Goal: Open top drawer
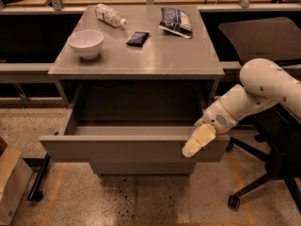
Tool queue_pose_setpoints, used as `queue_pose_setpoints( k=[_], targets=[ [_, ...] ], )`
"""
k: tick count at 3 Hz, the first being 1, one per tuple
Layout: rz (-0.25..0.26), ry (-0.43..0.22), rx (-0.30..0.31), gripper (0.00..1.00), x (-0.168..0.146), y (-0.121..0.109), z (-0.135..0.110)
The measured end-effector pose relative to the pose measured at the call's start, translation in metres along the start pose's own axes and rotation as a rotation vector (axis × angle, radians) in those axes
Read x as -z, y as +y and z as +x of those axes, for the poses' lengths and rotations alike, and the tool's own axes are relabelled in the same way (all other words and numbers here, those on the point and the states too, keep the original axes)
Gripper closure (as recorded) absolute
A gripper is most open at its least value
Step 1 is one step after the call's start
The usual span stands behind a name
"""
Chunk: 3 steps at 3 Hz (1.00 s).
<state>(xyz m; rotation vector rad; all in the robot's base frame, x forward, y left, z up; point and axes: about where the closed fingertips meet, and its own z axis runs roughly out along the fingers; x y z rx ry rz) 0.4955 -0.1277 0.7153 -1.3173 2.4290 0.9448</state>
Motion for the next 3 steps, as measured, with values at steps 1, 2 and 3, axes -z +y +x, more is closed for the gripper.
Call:
queue_pose_setpoints(
  k=[1,2,3],
  targets=[
    [-0.036,-0.018,-0.082,0.00,-0.001,0.021,0.021],
    [-0.045,-0.003,-0.120,0.00,0.005,0.048,0.027],
    [-0.045,-0.003,-0.120,0.00,0.005,0.048,0.027]
  ],
)
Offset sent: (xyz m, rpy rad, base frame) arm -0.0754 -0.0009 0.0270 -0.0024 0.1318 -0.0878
